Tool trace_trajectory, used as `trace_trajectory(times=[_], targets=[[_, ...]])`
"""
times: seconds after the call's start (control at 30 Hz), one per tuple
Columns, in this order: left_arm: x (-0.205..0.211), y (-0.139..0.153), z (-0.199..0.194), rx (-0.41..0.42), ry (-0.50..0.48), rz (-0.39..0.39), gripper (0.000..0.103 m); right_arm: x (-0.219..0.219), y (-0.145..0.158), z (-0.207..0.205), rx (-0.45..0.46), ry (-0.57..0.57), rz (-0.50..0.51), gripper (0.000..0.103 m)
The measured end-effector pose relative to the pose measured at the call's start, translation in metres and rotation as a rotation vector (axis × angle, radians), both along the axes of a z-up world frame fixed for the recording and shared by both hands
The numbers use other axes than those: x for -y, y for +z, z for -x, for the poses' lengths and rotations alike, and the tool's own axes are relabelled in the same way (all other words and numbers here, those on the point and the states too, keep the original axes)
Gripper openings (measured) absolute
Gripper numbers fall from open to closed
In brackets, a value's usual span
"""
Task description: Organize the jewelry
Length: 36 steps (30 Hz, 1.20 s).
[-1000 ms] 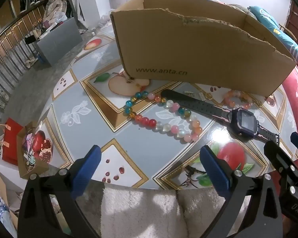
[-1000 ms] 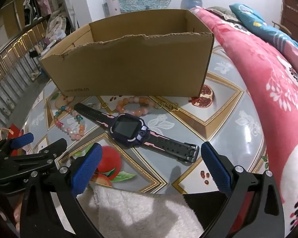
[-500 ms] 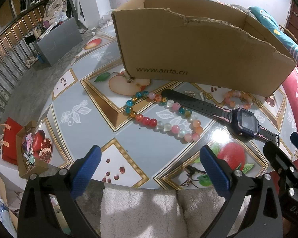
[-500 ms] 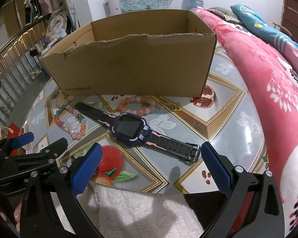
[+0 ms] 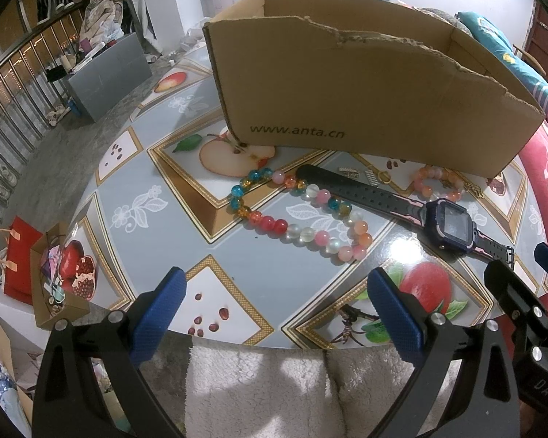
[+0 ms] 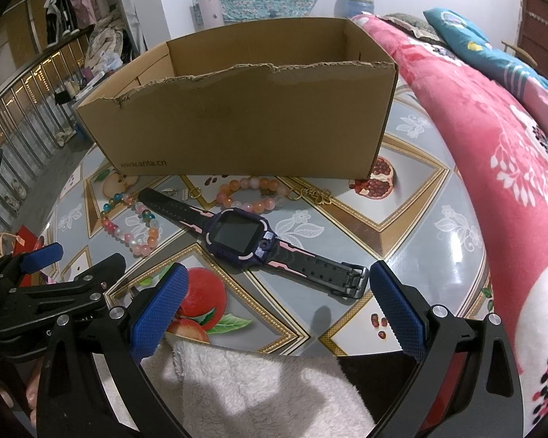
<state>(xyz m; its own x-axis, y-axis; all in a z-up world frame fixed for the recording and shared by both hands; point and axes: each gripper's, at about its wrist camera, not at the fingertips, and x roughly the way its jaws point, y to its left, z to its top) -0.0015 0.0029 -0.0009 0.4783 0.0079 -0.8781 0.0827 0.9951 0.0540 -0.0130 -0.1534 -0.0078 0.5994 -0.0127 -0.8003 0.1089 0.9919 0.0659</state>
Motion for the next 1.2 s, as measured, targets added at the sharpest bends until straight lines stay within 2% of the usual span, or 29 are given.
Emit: trace_trajectory(times=[0.43, 0.63, 0.77, 0.87, 0.93, 1.03, 1.1, 1.13, 1.2], targets=[[-0.003, 0.002, 0.002, 0.022, 0.004, -0.005, 0.097, -0.001, 0.003, 0.000, 0.009, 0.005, 0.010, 0.095], [-0.022, 0.004, 0.013, 0.055, 0.007, 0.028, 0.097, -0.002, 0.009, 0.004, 0.085, 0.035, 0.028, 0.095], [-0.033, 0.007, 0.017, 0.095, -0.017, 0.054, 0.097, -0.009, 0.013, 0.006, 0.142, 0.106, 0.001, 0.095], [-0.045, 0.013, 0.018, 0.156, -0.059, 0.123, 0.097, -0.019, 0.016, 0.003, 0.152, 0.178, -0.037, 0.095], [-0.058, 0.018, 0.018, 0.197, -0.086, 0.236, 0.097, -0.026, 0.018, 0.001, 0.160, 0.223, -0.067, 0.094], [-0.075, 0.024, 0.009, 0.210, -0.070, 0.363, 0.097, -0.041, 0.019, -0.003, 0.176, 0.292, -0.097, 0.084], [-0.083, 0.023, -0.002, 0.185, -0.050, 0.407, 0.097, -0.048, 0.017, -0.010, 0.161, 0.326, -0.144, 0.076], [-0.085, 0.023, -0.006, 0.185, -0.038, 0.406, 0.097, -0.049, 0.014, -0.015, 0.142, 0.332, -0.167, 0.073], [-0.084, 0.021, -0.014, 0.199, -0.002, 0.334, 0.097, -0.052, 0.004, -0.028, 0.089, 0.331, -0.208, 0.067]])
